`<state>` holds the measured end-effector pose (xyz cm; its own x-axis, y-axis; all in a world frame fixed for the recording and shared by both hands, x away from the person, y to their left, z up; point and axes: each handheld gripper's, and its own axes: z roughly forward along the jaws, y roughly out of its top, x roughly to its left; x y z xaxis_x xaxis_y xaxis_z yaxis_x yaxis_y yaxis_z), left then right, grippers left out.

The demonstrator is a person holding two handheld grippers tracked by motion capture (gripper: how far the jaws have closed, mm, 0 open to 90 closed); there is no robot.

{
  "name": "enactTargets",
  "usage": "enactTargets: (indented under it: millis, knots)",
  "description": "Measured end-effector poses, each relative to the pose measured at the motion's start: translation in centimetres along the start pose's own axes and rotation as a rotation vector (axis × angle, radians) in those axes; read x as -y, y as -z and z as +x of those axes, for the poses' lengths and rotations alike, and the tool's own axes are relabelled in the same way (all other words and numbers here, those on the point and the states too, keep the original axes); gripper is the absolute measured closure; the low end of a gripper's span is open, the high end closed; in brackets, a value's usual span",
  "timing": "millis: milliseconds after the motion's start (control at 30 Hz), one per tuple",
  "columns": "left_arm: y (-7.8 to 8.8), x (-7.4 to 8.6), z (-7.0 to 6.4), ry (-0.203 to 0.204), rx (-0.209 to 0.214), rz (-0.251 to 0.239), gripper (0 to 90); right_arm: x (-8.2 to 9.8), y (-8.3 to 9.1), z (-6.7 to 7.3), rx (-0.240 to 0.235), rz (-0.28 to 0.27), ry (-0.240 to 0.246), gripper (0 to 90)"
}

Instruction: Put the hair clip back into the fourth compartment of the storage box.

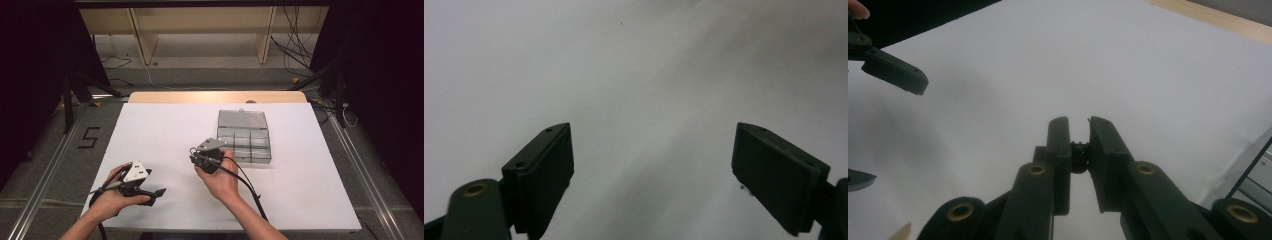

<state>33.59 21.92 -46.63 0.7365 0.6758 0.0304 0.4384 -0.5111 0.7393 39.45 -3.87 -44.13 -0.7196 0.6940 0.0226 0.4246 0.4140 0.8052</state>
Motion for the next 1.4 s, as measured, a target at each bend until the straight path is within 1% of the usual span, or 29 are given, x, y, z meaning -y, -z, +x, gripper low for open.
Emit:
enactTargets:
  millis: [533,1133,1400]
  knots:
    - [0.0,0.0,0.0,0.002,0.0,0.0,16.9,-0.4,0.3,-0.6,0.011,-0.007,-0.008,80.2]
    - [0.0,0.0,0.0,-0.002,0.0,0.005,17.0,-0.9,1.0,-1.6,0.034,-0.018,-0.017,80.2]
    - [0.0,0.0,0.0,0.002,0.0,0.001,17.0,-1.0,1.1,-2.0,0.042,-0.023,-0.022,80.2]
